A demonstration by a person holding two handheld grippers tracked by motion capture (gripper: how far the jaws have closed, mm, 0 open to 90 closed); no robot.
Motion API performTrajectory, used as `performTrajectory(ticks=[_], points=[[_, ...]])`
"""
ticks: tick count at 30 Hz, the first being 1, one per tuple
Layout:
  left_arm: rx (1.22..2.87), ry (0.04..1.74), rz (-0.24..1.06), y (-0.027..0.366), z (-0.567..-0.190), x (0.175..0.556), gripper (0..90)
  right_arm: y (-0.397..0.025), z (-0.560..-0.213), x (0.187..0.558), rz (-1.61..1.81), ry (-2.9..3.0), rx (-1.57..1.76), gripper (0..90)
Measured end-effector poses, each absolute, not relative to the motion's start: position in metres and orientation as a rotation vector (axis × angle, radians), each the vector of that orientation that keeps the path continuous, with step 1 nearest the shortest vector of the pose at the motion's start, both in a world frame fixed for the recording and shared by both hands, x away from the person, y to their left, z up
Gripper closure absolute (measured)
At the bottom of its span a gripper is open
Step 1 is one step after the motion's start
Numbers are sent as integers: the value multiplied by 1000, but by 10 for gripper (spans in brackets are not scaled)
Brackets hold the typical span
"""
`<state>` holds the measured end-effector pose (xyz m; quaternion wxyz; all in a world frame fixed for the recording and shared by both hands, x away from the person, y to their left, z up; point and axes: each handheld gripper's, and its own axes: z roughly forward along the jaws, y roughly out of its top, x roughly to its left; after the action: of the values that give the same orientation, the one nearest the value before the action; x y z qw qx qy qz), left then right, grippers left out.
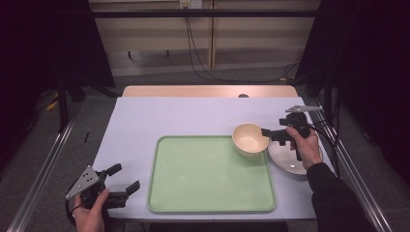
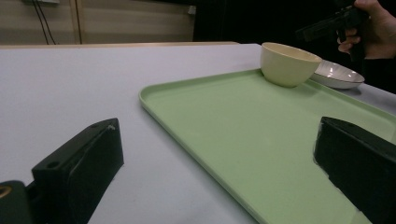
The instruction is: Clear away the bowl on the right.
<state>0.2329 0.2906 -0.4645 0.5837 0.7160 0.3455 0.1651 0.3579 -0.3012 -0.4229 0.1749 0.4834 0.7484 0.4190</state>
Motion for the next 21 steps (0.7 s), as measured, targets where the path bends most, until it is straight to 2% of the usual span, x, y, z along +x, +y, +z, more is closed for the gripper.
performTrajectory(ticks=[21], points=[[1677, 798, 379, 291, -464, 233, 15, -312, -419, 317, 1180, 2058, 1314, 52]])
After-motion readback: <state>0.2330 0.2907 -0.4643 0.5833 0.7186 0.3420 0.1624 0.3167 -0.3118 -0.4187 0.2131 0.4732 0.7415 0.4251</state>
